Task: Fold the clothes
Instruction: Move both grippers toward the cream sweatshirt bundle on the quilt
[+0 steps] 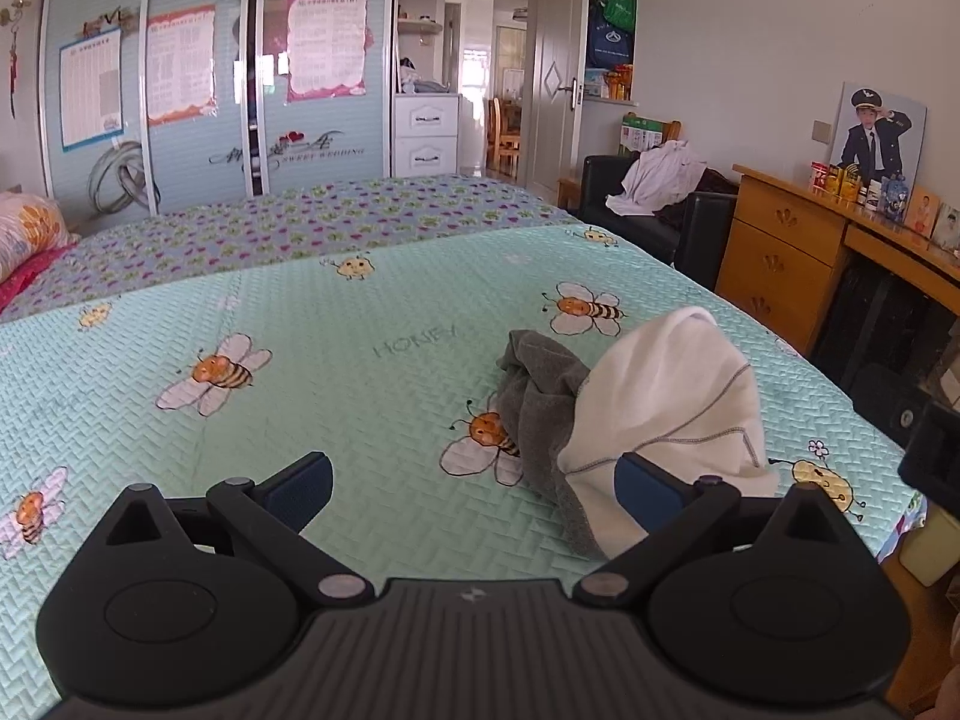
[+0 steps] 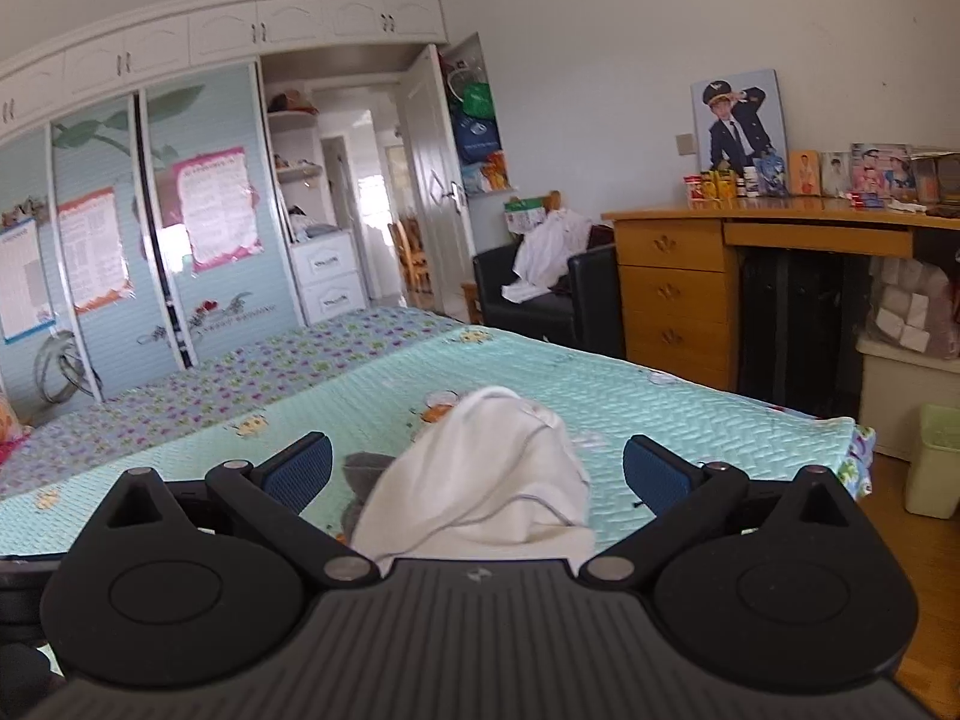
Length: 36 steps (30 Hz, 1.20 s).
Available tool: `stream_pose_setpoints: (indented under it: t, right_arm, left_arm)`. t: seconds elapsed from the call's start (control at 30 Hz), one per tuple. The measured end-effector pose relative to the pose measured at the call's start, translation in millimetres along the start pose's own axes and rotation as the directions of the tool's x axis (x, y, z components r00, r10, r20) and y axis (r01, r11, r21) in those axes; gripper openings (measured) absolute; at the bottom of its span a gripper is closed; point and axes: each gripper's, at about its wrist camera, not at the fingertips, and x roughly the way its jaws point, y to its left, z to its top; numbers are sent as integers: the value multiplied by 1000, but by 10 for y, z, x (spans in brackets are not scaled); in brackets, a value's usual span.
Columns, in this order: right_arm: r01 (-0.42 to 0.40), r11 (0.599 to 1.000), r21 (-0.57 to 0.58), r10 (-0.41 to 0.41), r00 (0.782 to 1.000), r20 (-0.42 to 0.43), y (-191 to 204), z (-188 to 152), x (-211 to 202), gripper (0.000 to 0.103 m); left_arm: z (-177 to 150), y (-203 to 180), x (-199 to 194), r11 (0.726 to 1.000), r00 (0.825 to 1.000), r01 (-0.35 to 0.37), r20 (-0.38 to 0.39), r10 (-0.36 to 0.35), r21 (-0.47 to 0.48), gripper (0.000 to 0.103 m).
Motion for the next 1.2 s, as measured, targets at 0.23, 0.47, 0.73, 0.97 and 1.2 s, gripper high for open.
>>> stream_pose_setpoints:
  t: [0.23, 0.47, 0.73, 0.97, 1.2]
  right_arm:
    - [-57, 998, 12, 56, 997, 48, -46, 45, 122, 102]
    - [-31, 999, -8, 31, 999, -10, -257, -52, -38, 102]
    - [17, 999, -28, -19, 998, -63, -97, 38, 155, 102]
    - [32, 999, -27, -34, 997, -76, 45, 12, 267, 102]
    - [42, 999, -20, -44, 996, -80, 2, -29, 324, 102]
  left_arm:
    - [-34, -204, -15, 1000, 1000, 12, 1, -12, 19, 103]
    - [48, -139, 188, 998, 998, 52, -24, -52, -28, 103]
    - [38, -196, 197, 999, 998, 52, -25, -52, -18, 103]
    - [39, -229, 197, 998, 997, 67, -27, -67, -1, 103]
    - [15, -245, 231, 997, 996, 83, -39, -83, 0, 103]
